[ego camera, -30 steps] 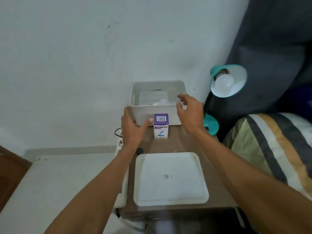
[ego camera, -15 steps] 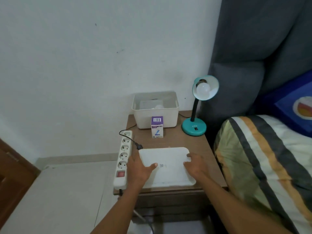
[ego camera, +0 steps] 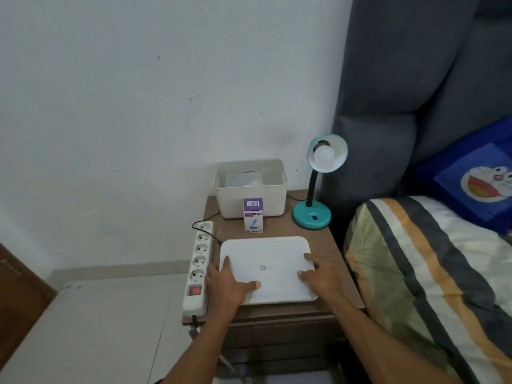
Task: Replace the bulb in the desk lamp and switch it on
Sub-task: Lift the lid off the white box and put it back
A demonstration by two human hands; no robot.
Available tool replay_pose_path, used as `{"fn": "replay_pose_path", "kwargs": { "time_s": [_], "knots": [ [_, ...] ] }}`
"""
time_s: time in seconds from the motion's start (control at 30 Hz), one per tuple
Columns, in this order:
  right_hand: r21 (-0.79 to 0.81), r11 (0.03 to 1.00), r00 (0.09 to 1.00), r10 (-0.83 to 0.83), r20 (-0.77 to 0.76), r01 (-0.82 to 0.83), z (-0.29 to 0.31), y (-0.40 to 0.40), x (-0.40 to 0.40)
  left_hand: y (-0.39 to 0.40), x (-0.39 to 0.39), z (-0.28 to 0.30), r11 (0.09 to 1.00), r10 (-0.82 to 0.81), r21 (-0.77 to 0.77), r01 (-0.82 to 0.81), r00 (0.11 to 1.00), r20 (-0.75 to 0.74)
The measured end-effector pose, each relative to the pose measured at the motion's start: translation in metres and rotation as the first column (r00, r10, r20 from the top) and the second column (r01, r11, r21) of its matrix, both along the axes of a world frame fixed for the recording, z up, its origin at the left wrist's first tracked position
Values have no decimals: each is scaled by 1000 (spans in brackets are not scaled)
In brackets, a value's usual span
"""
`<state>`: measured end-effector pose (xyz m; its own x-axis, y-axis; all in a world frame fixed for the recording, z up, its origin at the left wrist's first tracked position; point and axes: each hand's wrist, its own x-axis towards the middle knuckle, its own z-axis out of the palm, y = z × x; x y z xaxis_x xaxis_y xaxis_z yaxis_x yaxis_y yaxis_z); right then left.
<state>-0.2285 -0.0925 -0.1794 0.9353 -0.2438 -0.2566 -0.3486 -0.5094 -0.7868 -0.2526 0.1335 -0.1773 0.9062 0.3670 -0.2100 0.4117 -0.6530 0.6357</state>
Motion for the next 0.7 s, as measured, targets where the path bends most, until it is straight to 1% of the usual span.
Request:
{"fn": "replay_pose_path", "kwargs": {
  "time_s": [0.13,0.2,0.27,0.37,0.5,0.7],
  "knots": [
    [-47,999,992,11,124,-5,30,8,13,8,15,26,997,-24,-67,38,979,204],
    [-71,997,983,20,183,-7,49,13,25,15,30,43,995,-23,-89,48,965,262],
    [-55,998,976,25,215,-13,71,19,42,23,49,61,994,-21,-92,52,951,307],
    [-15,1000,967,26,254,-23,97,29,77,35,83,85,994,-26,-93,63,933,359],
    [-7,1000,955,9,296,-7,123,44,134,48,134,111,990,-9,-125,65,914,406],
    [9,1000,962,0,274,-3,132,61,220,59,213,125,991,-9,-115,61,912,410]
  ]
}}
